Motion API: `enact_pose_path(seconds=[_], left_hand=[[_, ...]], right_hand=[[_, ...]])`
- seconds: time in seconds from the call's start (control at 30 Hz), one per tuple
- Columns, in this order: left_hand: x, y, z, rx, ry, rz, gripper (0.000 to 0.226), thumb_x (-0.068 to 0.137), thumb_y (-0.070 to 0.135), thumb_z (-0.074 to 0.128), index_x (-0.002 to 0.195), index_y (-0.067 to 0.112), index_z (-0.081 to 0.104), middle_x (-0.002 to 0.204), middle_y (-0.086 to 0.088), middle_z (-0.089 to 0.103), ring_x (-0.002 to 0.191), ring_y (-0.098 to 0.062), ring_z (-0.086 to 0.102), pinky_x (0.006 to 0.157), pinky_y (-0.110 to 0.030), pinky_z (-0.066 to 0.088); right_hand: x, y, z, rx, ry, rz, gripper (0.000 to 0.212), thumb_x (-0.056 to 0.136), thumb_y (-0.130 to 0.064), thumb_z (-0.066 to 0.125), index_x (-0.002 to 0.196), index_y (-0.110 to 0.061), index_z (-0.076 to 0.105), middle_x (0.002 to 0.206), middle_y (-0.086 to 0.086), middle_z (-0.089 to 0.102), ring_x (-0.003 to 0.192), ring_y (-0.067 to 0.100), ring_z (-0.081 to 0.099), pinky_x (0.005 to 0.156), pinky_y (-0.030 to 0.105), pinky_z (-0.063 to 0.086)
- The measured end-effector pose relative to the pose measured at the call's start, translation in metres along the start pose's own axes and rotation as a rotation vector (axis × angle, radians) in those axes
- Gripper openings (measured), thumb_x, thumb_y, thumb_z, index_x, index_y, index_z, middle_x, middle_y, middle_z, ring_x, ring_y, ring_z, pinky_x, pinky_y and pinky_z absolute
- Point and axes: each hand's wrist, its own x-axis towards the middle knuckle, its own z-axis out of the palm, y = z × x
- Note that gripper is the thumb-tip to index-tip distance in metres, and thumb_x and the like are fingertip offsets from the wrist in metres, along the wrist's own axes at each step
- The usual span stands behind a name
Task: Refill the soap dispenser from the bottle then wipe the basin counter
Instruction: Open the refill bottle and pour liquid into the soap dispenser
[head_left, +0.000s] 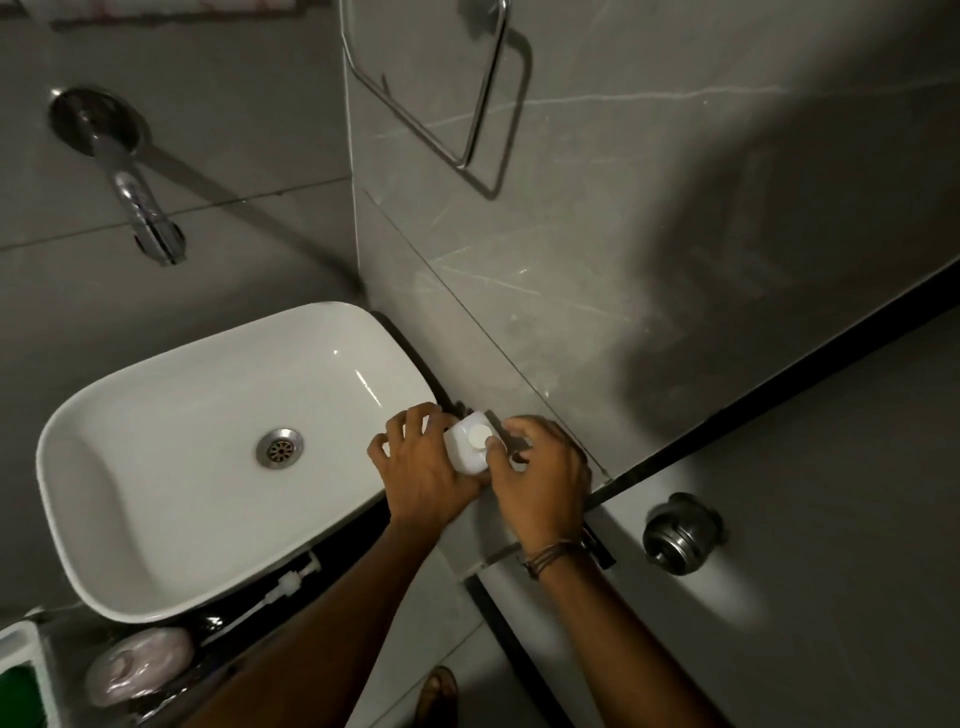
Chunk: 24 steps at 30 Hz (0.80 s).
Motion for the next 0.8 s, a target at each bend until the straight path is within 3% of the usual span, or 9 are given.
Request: enact_pose_path(seconds=[0.07, 0.13, 0.27, 0.33, 0.5, 0.57, 0.63, 0.7, 0.8], left_hand=[[-0.018, 0.013, -0.024, -0.328, 0.020, -0.003, 0.070, 0.063, 0.070, 0.072, 0.111, 0.019, 0.065, 0.110, 0.000, 0.071, 0.099, -0.015, 0.065, 0.088, -0.033, 0.054], [-0.034, 0.025, -0.048, -0.506, 0.019, -0.039, 0.066, 0.068, 0.055, 0.086, 0.117, 0.017, 0.065, 0.108, 0.001, 0.074, 0.095, -0.011, 0.070, 0.080, -0.022, 0.058], [-0.054, 0.035, -0.083, -0.541, 0.094, -0.017, 0.065, 0.071, 0.021, 0.099, 0.128, 0.006, 0.070, 0.121, -0.009, 0.077, 0.109, -0.024, 0.073, 0.097, -0.044, 0.060], [-0.061, 0.036, -0.102, -0.515, 0.130, 0.026, 0.067, 0.070, 0.029, 0.099, 0.128, 0.010, 0.072, 0.121, -0.005, 0.078, 0.108, -0.022, 0.074, 0.096, -0.042, 0.061], [-0.078, 0.033, -0.141, -0.532, 0.208, 0.083, 0.057, 0.065, 0.054, 0.085, 0.119, 0.042, 0.069, 0.105, 0.034, 0.066, 0.094, 0.023, 0.062, 0.082, 0.005, 0.042], [-0.085, 0.028, -0.152, -0.495, 0.224, 0.072, 0.065, 0.065, 0.056, 0.087, 0.124, 0.043, 0.062, 0.102, 0.037, 0.063, 0.095, 0.028, 0.057, 0.079, 0.006, 0.040], [-0.089, 0.025, -0.161, -0.457, 0.239, 0.055, 0.065, 0.065, 0.061, 0.083, 0.124, 0.049, 0.059, 0.098, 0.041, 0.060, 0.094, 0.029, 0.056, 0.076, 0.006, 0.040], [-0.092, 0.023, -0.170, -0.444, 0.240, 0.042, 0.067, 0.063, 0.062, 0.082, 0.123, 0.054, 0.054, 0.092, 0.045, 0.057, 0.092, 0.031, 0.055, 0.073, 0.007, 0.040], [-0.096, 0.018, -0.176, -0.472, 0.248, 0.051, 0.068, 0.062, 0.059, 0.085, 0.123, 0.049, 0.056, 0.090, 0.043, 0.059, 0.092, 0.029, 0.057, 0.072, 0.005, 0.041]], right_hand=[[0.001, -0.017, -0.018, -0.064, -0.043, -0.063, 0.032, 0.087, -0.054, 0.071, 0.108, -0.030, 0.071, 0.108, -0.011, 0.072, 0.097, 0.010, 0.068, 0.080, 0.033, 0.063], [0.002, -0.037, -0.038, -0.141, -0.073, -0.143, 0.044, 0.083, -0.067, 0.066, 0.105, -0.030, 0.073, 0.101, -0.011, 0.073, 0.090, 0.008, 0.067, 0.076, 0.030, 0.061], [0.004, -0.085, -0.072, -0.341, -0.191, -0.214, 0.061, 0.077, -0.083, 0.057, 0.097, -0.028, 0.075, 0.089, -0.008, 0.076, 0.070, 0.007, 0.059, 0.060, 0.018, 0.048], [0.002, -0.109, -0.082, -0.428, -0.218, -0.226, 0.058, 0.078, -0.080, 0.060, 0.095, -0.026, 0.075, 0.091, -0.004, 0.076, 0.070, 0.010, 0.057, 0.061, 0.021, 0.045], [0.003, -0.156, -0.112, -0.471, -0.569, -0.501, 0.040, 0.084, -0.037, 0.078, 0.123, -0.029, 0.070, 0.117, -0.002, 0.072, 0.099, 0.016, 0.067, 0.088, 0.035, 0.059], [0.002, -0.171, -0.126, -0.384, -0.671, -0.553, 0.061, 0.078, -0.031, 0.084, 0.134, -0.031, 0.060, 0.120, -0.007, 0.068, 0.091, 0.007, 0.061, 0.087, 0.032, 0.057], [-0.005, -0.180, -0.128, -0.453, -0.627, -0.530, 0.075, 0.074, -0.057, 0.082, 0.138, -0.030, 0.052, 0.120, -0.005, 0.065, 0.090, 0.010, 0.059, 0.084, 0.033, 0.055], [-0.015, -0.192, -0.122, -0.619, -0.552, -0.525, 0.065, 0.079, -0.075, 0.064, 0.123, -0.028, 0.060, 0.111, 0.000, 0.068, 0.092, 0.021, 0.065, 0.082, 0.036, 0.055], [-0.020, -0.201, -0.120, -0.600, -0.614, -0.603, 0.032, 0.086, -0.044, 0.071, 0.116, -0.034, 0.064, 0.108, -0.002, 0.068, 0.095, 0.022, 0.067, 0.075, 0.032, 0.053]])
